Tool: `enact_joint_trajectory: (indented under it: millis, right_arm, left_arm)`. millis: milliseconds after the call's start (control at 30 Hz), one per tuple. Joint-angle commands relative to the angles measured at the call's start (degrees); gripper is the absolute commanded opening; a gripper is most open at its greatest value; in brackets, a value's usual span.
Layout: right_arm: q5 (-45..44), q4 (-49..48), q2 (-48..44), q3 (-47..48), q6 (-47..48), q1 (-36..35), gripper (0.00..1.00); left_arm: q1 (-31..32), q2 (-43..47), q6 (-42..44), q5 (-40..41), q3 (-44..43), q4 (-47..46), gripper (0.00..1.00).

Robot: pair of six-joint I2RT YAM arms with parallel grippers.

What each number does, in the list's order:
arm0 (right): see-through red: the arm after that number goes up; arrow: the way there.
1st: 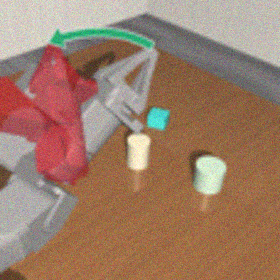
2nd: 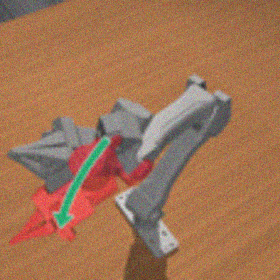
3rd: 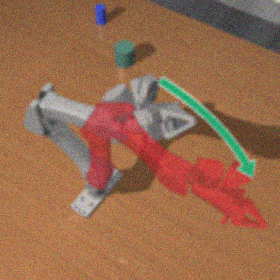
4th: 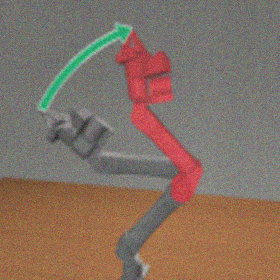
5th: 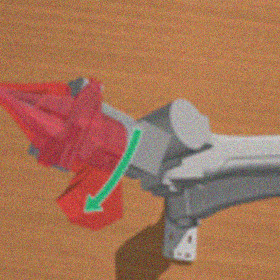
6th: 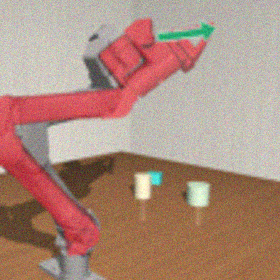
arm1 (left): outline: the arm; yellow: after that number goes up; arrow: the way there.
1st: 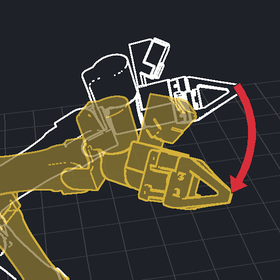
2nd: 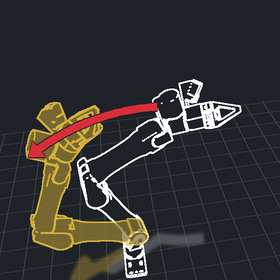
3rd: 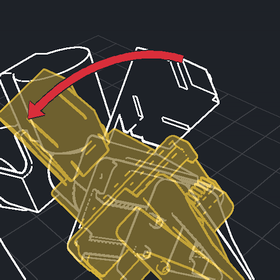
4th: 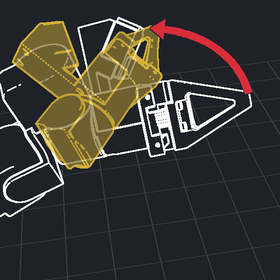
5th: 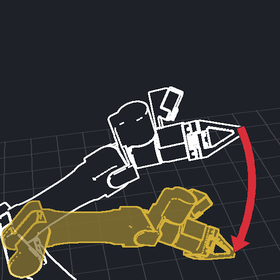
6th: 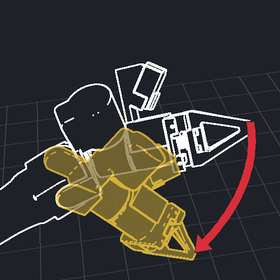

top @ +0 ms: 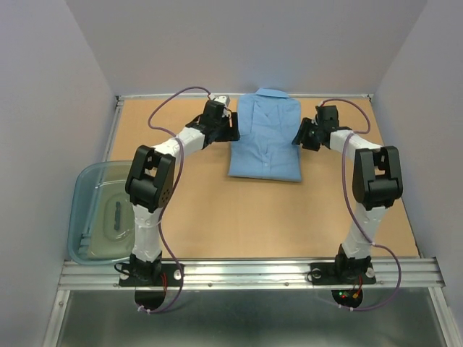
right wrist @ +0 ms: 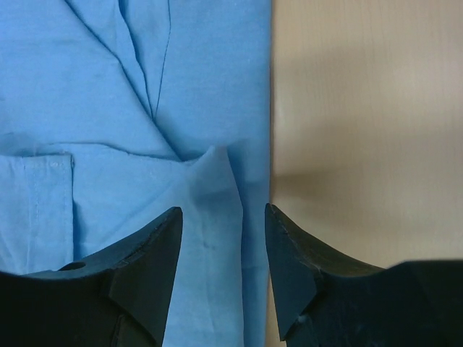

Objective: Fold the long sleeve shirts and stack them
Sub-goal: Fold the shirt

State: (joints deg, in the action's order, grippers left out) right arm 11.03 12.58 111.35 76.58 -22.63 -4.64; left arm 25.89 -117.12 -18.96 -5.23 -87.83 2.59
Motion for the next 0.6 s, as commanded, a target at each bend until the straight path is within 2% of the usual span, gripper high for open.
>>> enact_joint_trajectory:
  millis: [0,167,367,567]
  right_arm:
    - [1.27,-6.34,2.11,6.82,0.84,0.43,0.55]
    - [3.3,-7.3,5.71,9.11,1.01,0.51,0.55]
    - [4.35,-7.83,7.74,10.17,0.66,0.51,0.54]
    - [5.41,-8.27,9.76,11.05,0.31,0.43,0.47]
  left_arm:
    - [0.04,-1.0,2.61,0.49,-4.71,-2.06,0.77]
    - [0.04,-4.17,3.4,0.31,-7.43,-1.97,0.72]
    - [0.04,-6.71,3.49,-0.39,-8.76,-1.97,0.71]
    - [0.04,-7.6,3.93,-0.92,-9.2,-2.15,0.71]
